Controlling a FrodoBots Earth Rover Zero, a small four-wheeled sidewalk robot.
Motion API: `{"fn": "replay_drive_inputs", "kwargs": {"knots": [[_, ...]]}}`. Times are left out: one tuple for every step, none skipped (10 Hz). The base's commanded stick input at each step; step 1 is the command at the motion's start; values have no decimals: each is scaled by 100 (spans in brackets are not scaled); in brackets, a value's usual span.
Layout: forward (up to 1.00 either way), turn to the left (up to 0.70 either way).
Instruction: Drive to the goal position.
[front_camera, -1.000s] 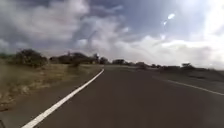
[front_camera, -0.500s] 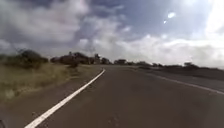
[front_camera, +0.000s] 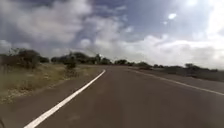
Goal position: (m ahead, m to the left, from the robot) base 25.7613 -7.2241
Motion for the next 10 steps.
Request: {"fn": "replay_drive_inputs", "kwargs": {"knots": [[100, 0], [100, 0], [100, 0], [100, 0], [100, 0], [100, 0], [100, 0], [100, 0], [100, 0], [100, 0]]}}
